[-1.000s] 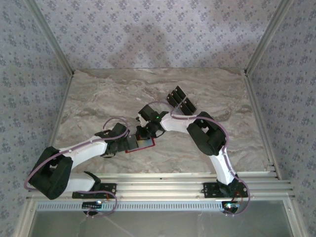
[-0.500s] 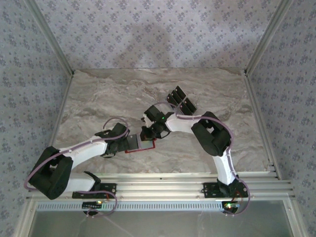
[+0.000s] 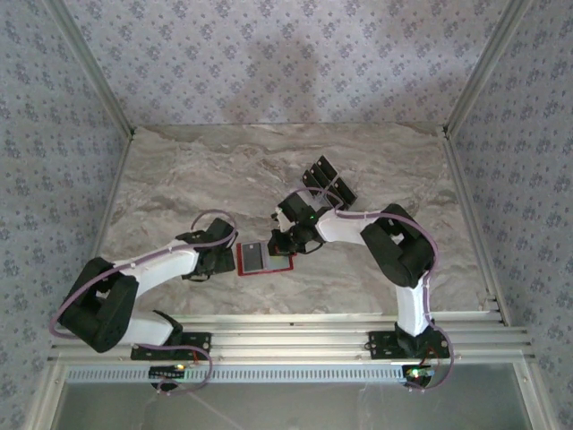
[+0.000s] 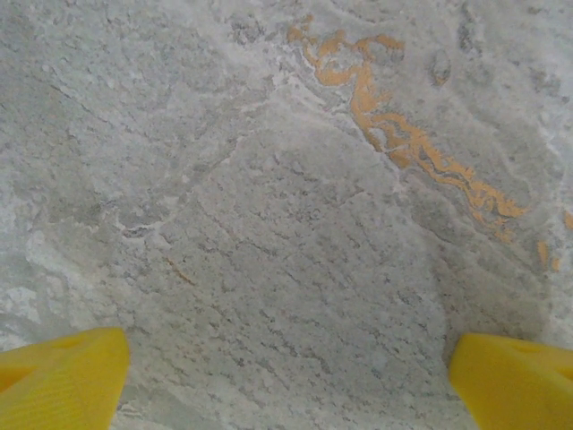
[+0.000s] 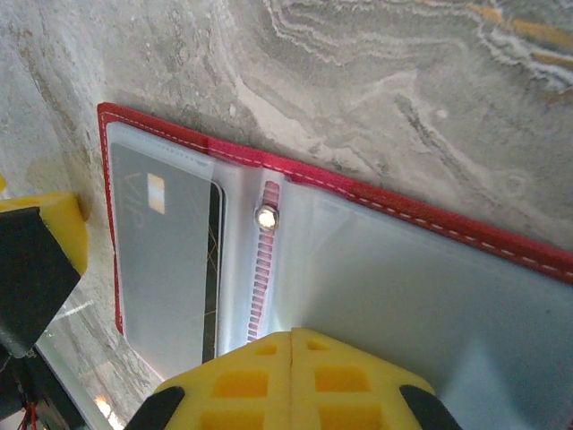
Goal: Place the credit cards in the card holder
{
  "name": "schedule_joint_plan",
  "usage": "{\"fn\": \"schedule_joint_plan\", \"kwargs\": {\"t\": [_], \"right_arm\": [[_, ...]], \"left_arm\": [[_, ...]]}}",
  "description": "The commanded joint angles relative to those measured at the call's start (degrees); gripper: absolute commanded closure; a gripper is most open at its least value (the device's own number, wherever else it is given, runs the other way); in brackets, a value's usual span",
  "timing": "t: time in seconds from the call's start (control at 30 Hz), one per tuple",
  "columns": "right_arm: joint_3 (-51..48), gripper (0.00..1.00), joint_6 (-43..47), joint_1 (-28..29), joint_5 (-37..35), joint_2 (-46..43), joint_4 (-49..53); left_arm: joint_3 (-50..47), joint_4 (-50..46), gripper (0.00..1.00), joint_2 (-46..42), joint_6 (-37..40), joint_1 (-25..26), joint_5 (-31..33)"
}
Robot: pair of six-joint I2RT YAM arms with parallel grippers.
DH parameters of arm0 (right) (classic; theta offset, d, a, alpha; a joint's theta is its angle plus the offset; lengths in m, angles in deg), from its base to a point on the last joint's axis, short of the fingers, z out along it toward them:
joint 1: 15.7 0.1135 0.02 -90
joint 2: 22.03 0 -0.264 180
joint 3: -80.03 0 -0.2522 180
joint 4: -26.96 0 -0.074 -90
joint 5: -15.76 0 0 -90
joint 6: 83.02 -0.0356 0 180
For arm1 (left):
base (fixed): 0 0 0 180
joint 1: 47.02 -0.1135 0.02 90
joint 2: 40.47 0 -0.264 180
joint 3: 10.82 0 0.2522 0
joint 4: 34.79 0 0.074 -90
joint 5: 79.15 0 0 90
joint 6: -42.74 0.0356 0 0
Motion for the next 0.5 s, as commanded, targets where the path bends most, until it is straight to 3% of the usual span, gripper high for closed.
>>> {"fn": "schedule_joint_plan", "kwargs": {"t": [0.0, 0.47], "right_arm": [[1.1, 0.95, 1.5, 0.6, -2.4, -2.1, 4.8], [5.4, 0.97, 2.2, 4.2, -3.6, -1.8, 6.9]], "left_arm": [[1.1, 6.2, 0.04, -0.3, 0.6, -0.2, -2.2], [-0.7, 7.1, 0.04, -3.2, -0.5, 0.3, -4.8]]}}
